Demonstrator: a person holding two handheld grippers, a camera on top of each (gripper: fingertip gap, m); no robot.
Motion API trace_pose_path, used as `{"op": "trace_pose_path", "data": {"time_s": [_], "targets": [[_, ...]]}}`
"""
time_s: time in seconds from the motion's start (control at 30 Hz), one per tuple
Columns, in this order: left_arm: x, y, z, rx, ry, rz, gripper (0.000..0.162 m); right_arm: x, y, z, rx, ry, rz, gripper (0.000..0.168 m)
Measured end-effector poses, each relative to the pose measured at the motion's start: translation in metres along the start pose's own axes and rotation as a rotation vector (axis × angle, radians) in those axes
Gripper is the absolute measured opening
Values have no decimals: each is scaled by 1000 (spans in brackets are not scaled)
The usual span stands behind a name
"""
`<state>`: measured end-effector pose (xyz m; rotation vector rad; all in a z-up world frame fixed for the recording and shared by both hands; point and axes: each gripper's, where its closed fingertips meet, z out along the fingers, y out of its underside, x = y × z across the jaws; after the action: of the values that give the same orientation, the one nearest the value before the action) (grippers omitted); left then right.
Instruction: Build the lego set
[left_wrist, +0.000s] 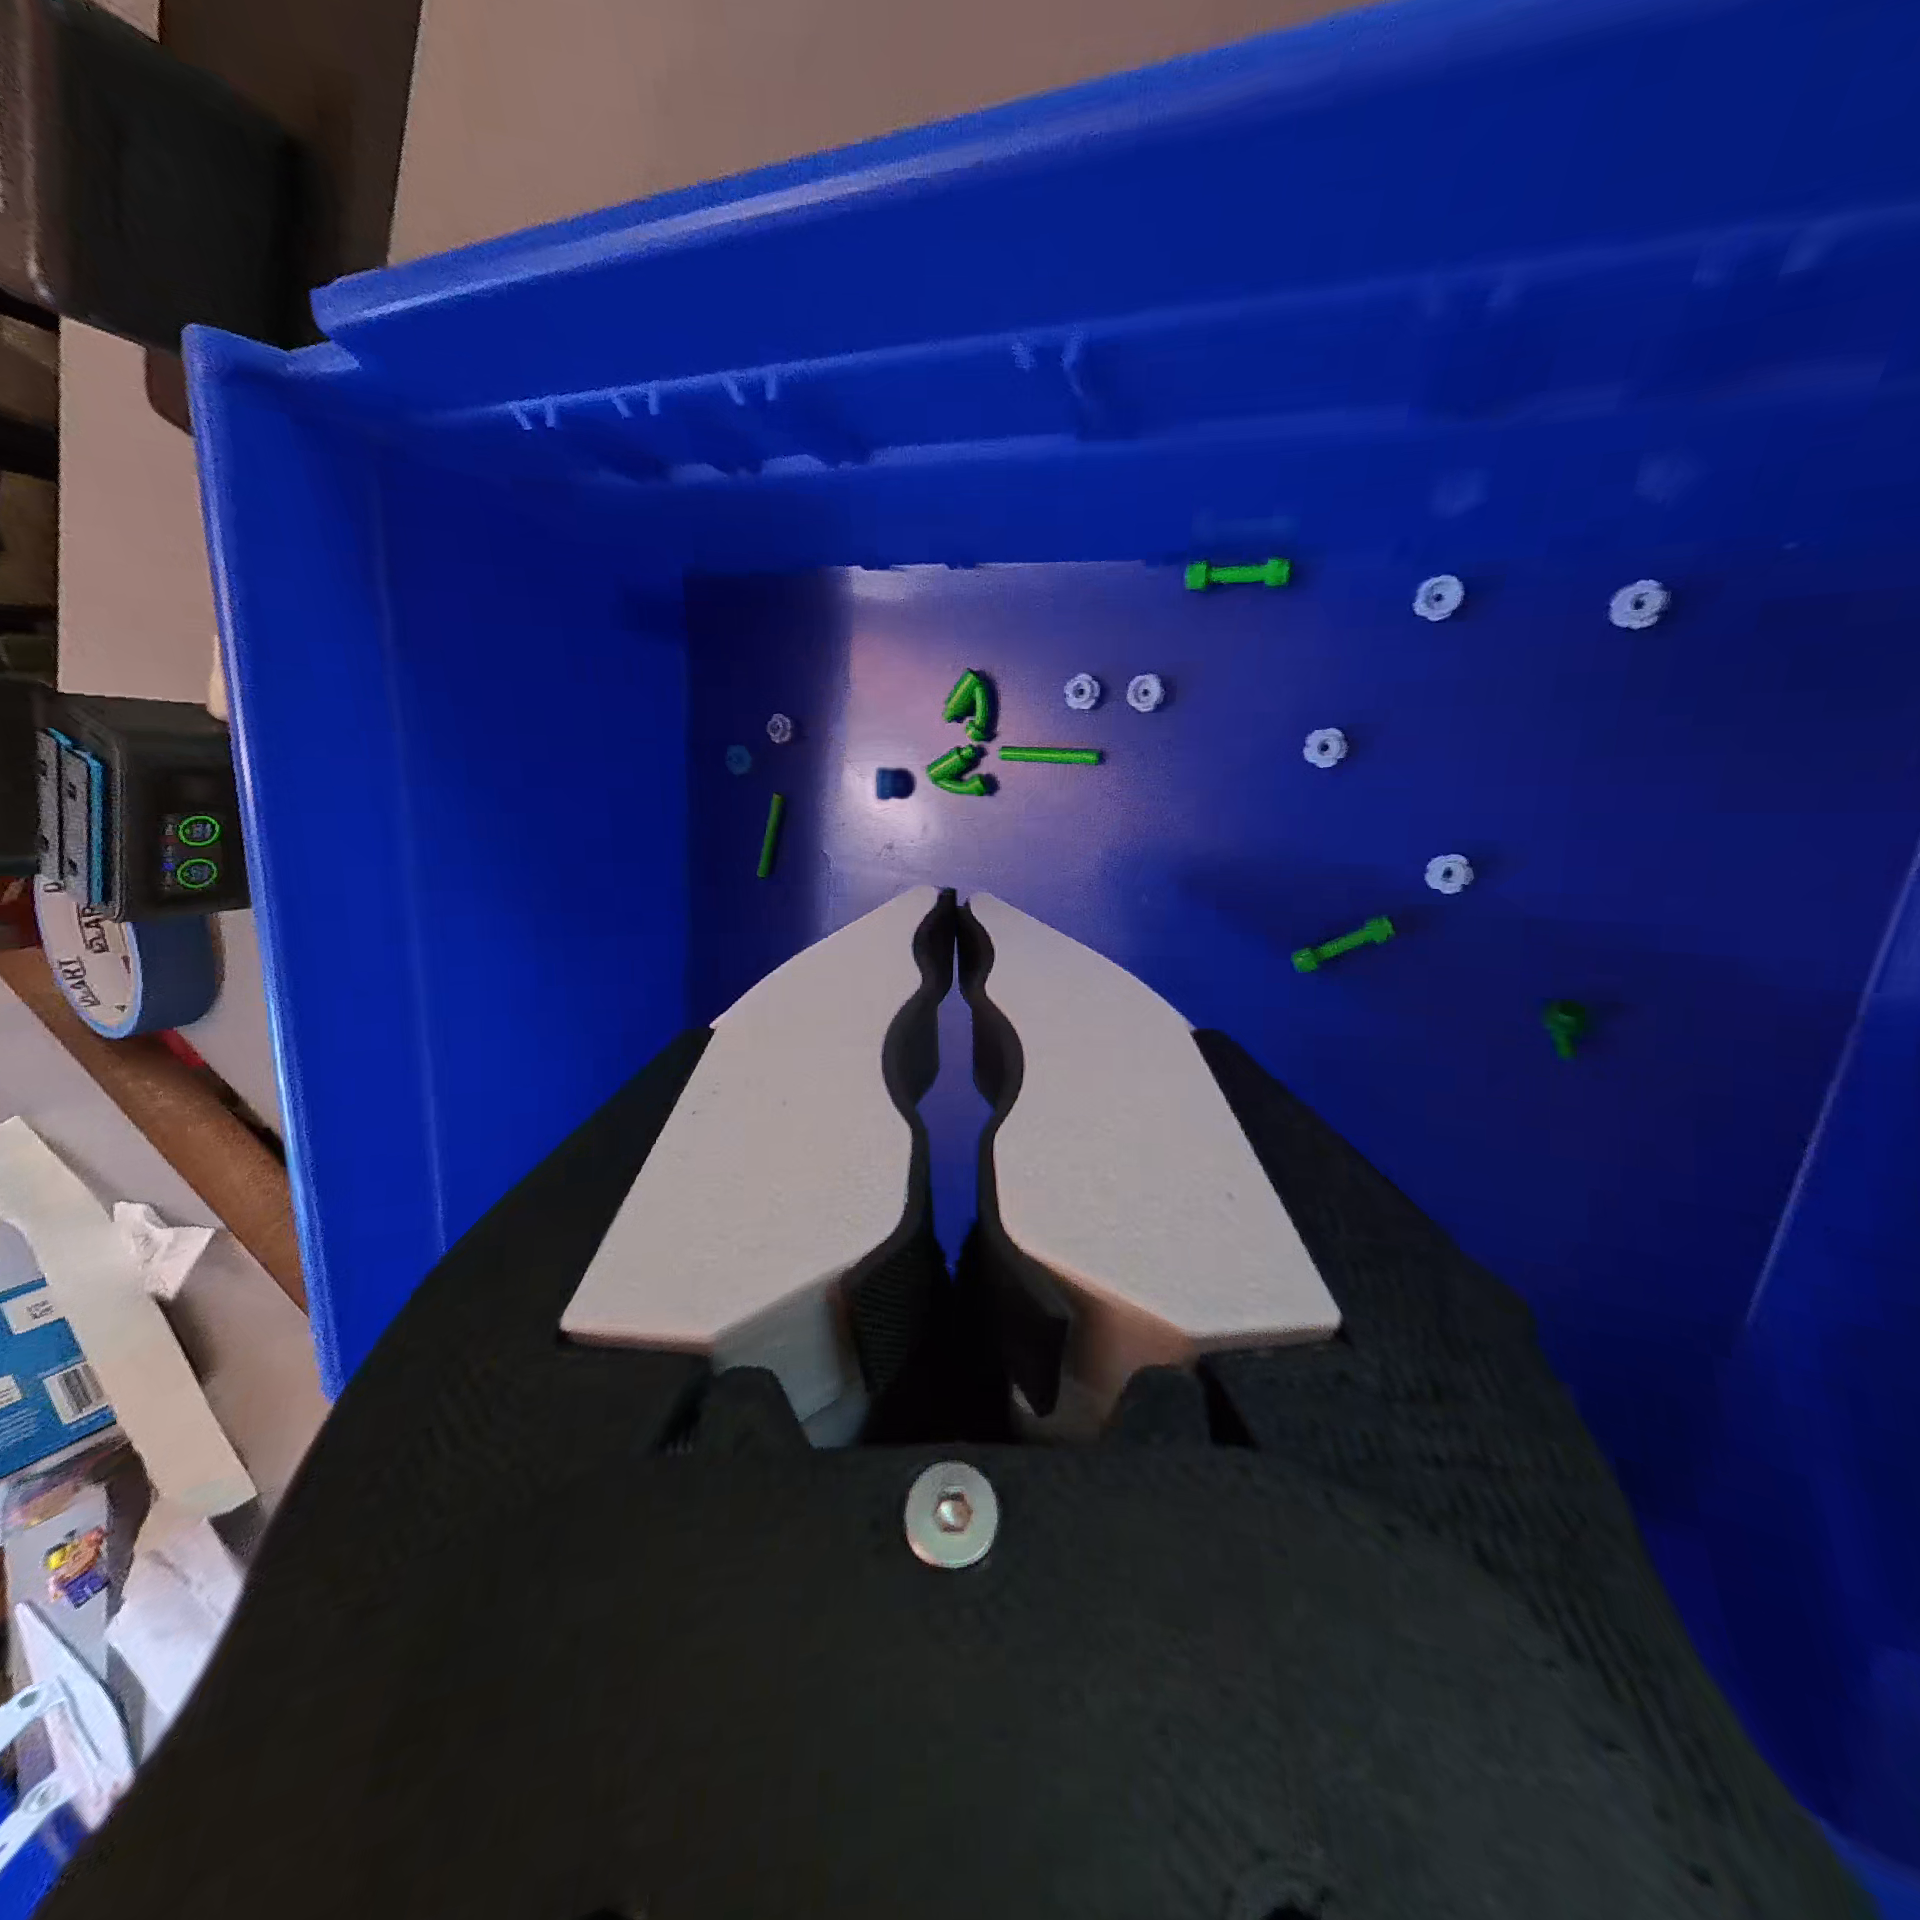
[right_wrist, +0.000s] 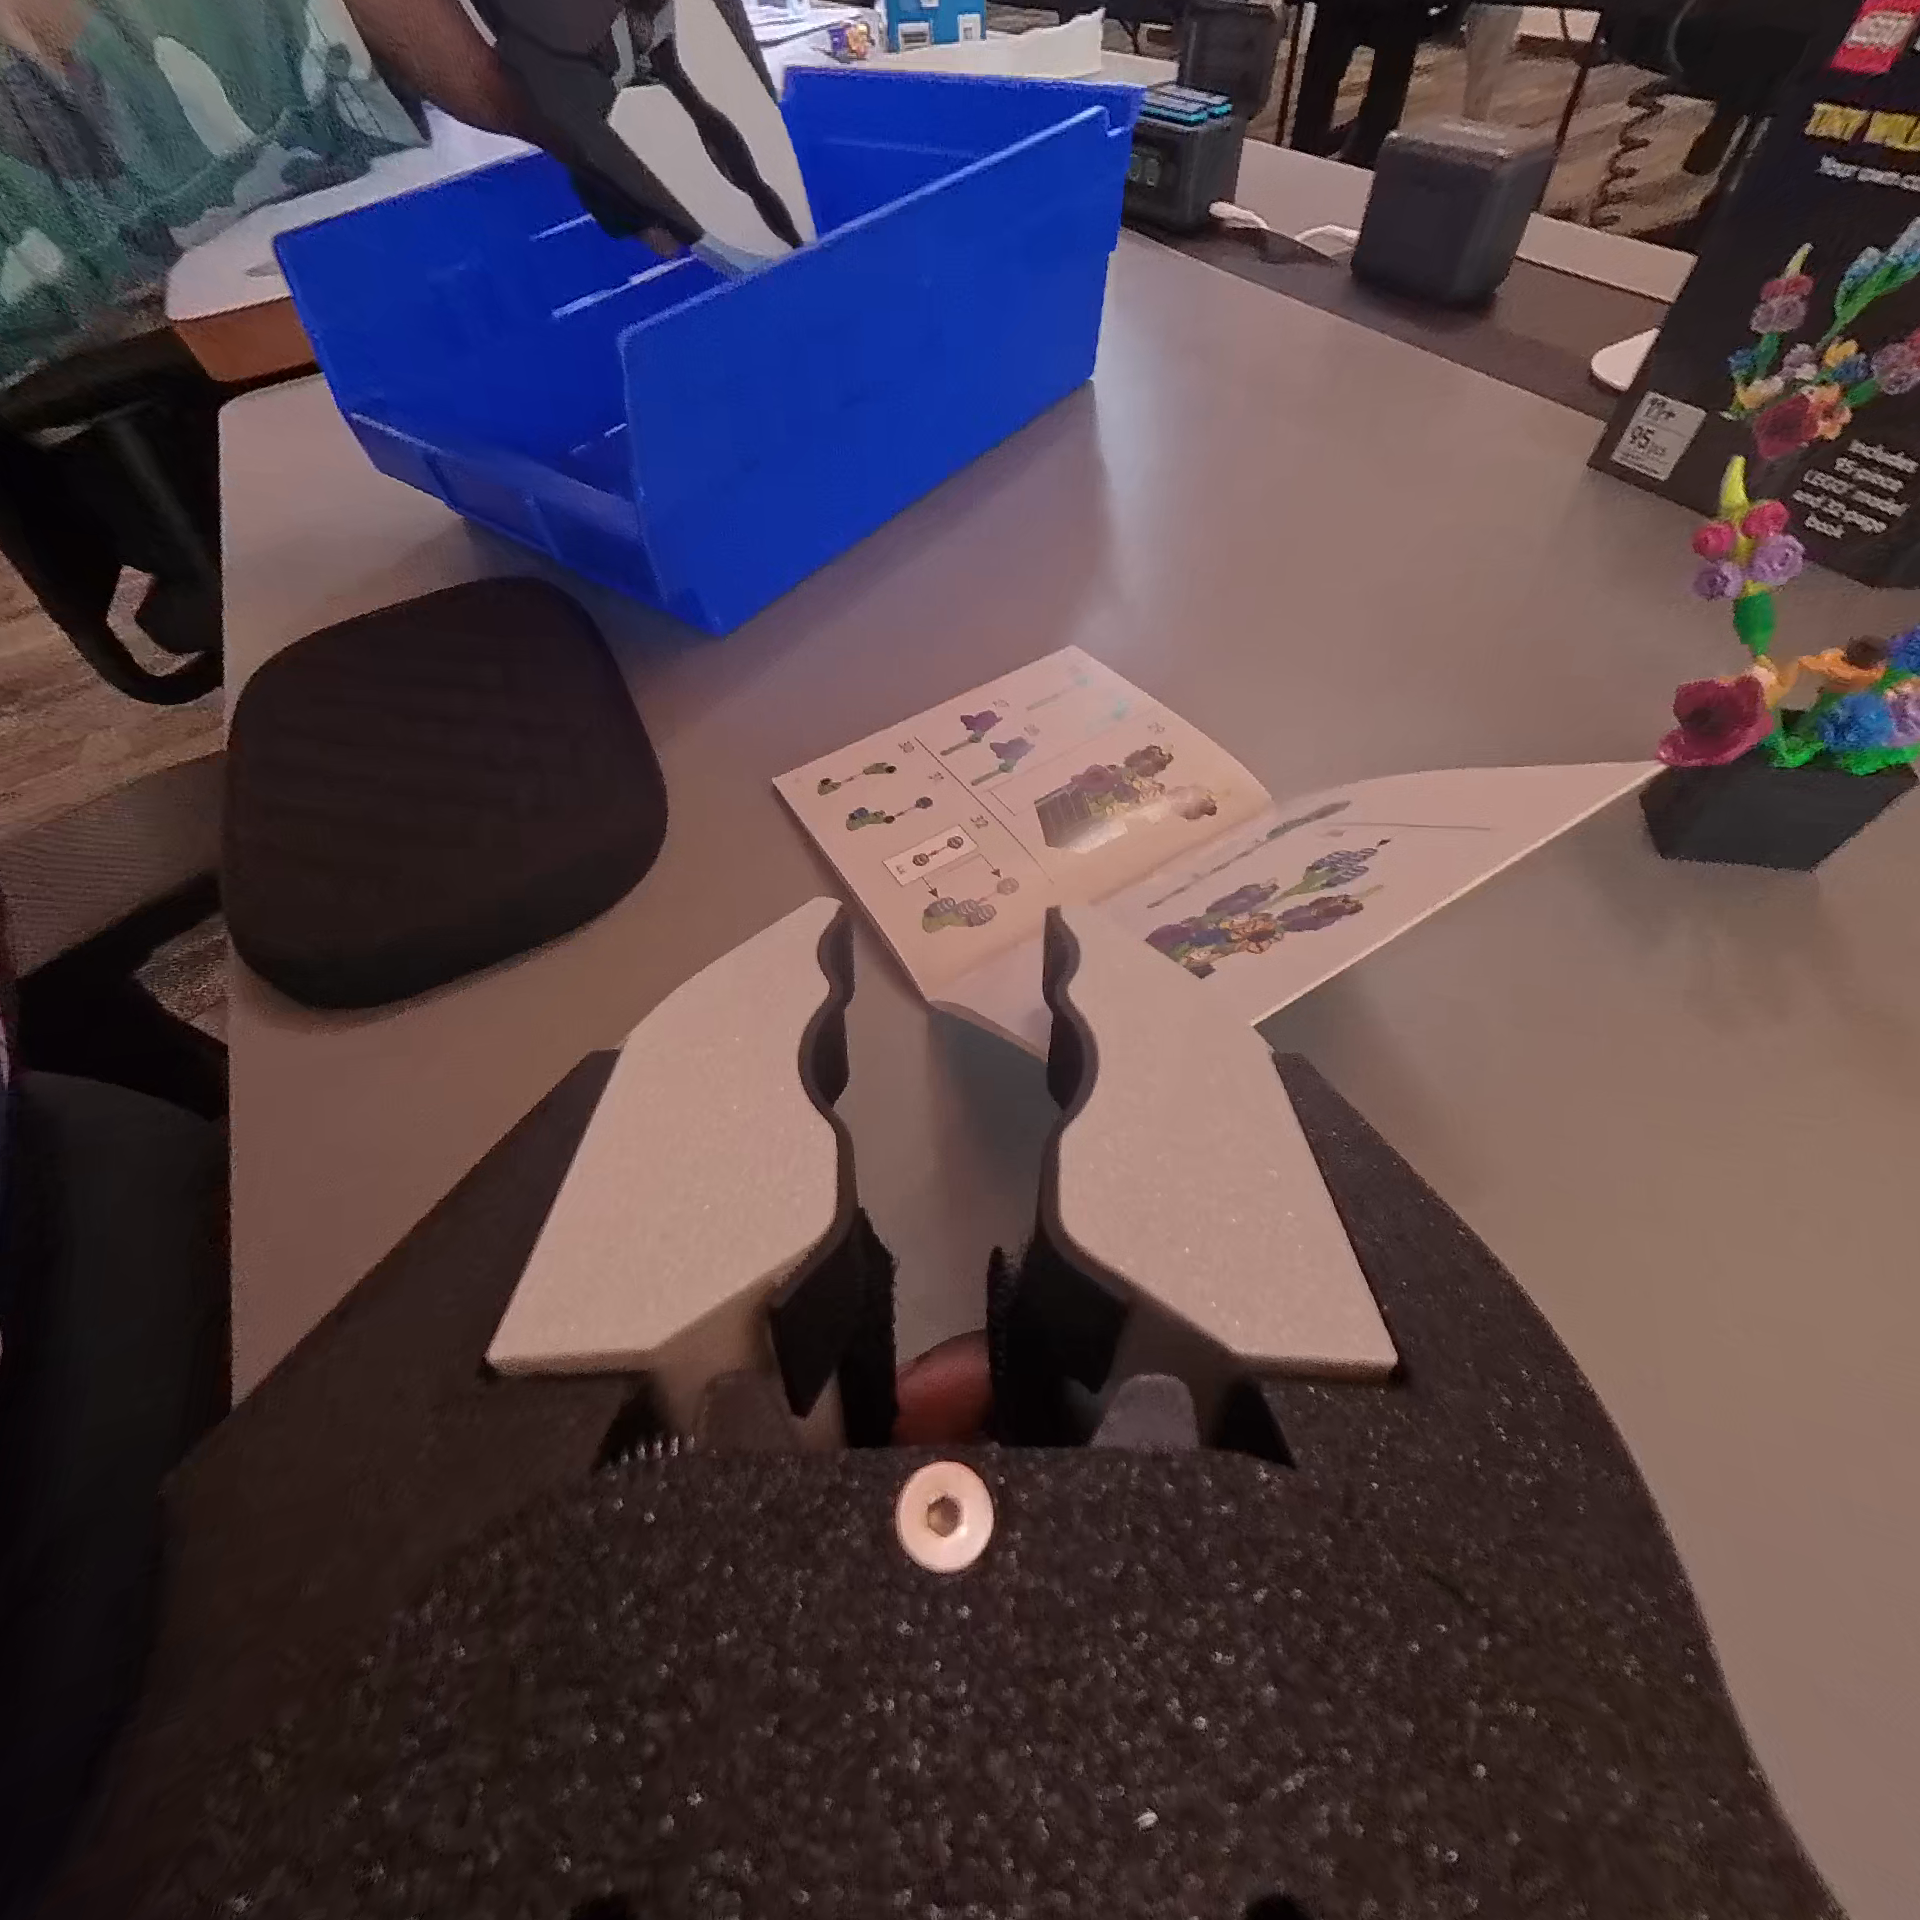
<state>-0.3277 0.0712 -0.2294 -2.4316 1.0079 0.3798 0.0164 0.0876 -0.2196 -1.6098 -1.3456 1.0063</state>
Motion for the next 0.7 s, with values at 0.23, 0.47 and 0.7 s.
{"op": "trace_pose_path", "data": {"time_s": [0.23,0.47,0.7], "targets": [[17,-1,22,-35,203,-43,14,-13,1,10,-33,-51,-66,37],[-4,8,48,-82,270,329,26,-13,-3,6,9,-38,-78,36],[-2,-4,55,-48,362,548,24,-7,-5,3,39,-41,-16,36]]}}
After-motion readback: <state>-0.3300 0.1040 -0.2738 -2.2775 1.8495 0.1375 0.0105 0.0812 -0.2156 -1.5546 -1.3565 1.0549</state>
